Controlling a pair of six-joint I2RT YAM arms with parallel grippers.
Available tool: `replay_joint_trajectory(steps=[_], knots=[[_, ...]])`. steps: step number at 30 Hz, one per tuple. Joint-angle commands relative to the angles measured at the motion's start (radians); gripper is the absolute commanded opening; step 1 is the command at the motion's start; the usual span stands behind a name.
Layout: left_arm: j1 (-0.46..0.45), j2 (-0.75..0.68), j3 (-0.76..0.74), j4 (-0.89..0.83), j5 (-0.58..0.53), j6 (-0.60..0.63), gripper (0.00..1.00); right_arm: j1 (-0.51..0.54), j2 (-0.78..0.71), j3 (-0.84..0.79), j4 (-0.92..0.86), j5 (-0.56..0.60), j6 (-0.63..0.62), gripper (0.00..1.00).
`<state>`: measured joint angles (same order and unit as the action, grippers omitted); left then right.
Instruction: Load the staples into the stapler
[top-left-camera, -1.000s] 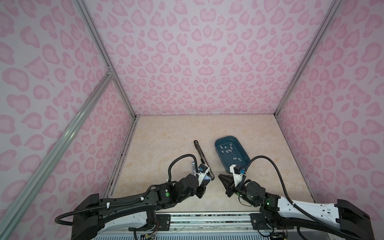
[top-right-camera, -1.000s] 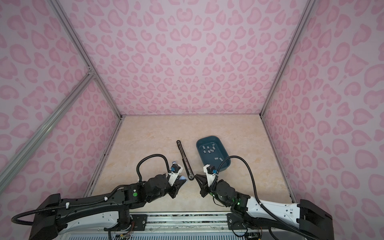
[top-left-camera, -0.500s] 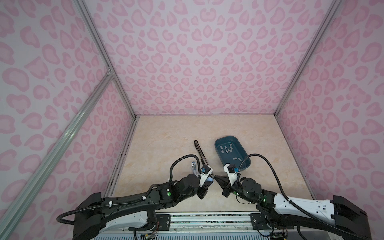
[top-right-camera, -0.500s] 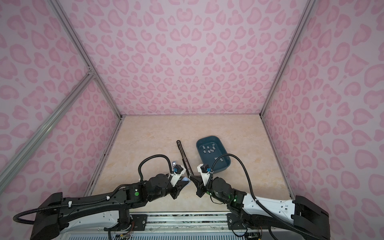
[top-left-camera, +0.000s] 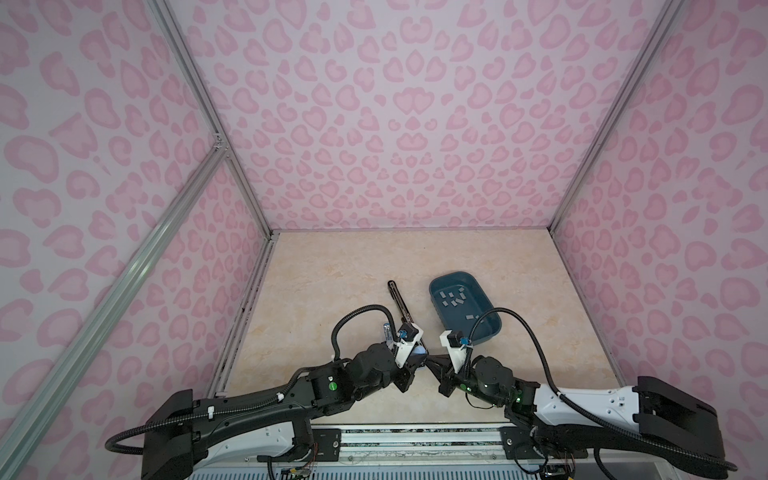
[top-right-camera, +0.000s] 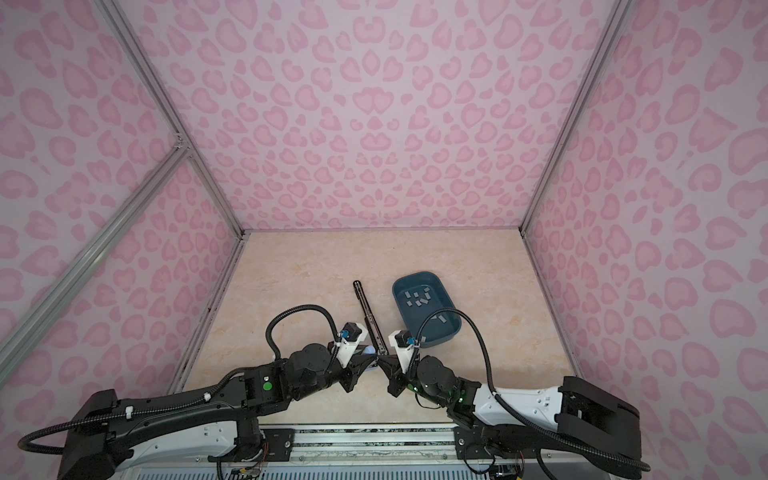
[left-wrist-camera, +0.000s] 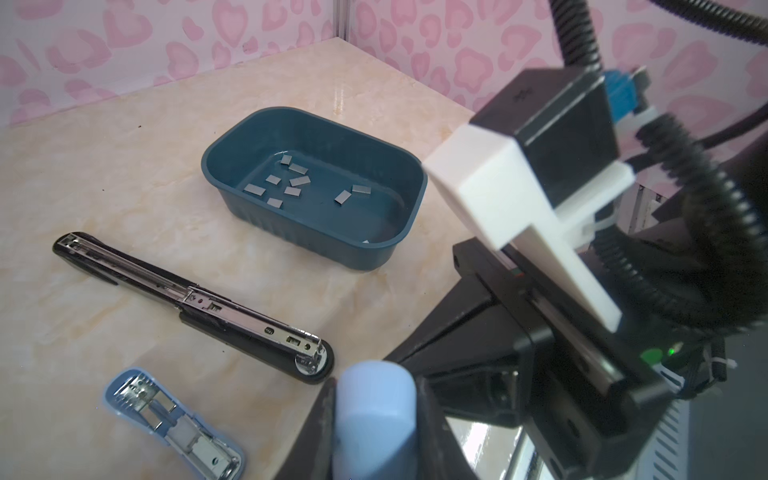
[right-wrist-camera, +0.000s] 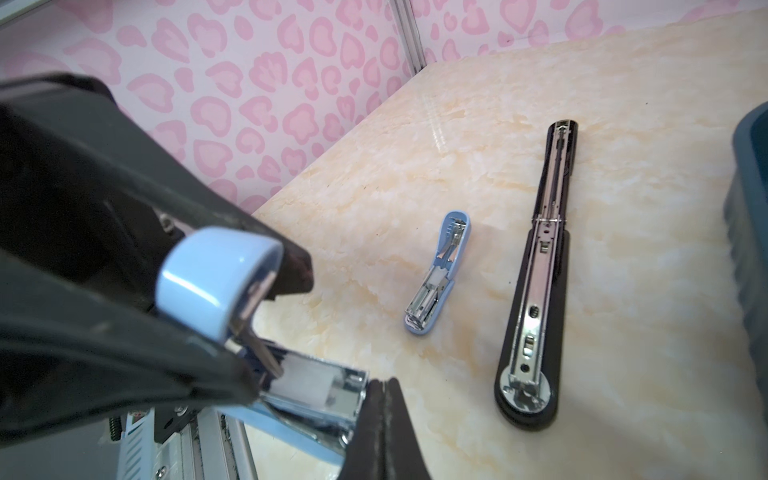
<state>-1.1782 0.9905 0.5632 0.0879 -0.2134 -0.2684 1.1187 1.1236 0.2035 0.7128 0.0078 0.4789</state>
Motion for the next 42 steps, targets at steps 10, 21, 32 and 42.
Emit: replay_joint_trajectory(steps=[10,21,32,42], knots=[[0.014,-0.034,-0.033,0.211,-0.067,0.013,0.04,0.055,0.099,0.031,0.099,-0.025,0.010,0.00],[0.028,-0.122,-0.095,0.196,-0.070,0.018,0.04,0.052,-0.118,-0.064,0.034,0.025,-0.106,0.40],[0.029,-0.137,-0.098,0.216,0.115,0.084,0.04,-0.038,-0.204,-0.041,0.107,-0.278,-0.269,0.65],[0.032,-0.139,-0.082,0.258,0.112,0.099,0.04,-0.038,-0.007,0.010,0.224,-0.362,-0.239,0.53]])
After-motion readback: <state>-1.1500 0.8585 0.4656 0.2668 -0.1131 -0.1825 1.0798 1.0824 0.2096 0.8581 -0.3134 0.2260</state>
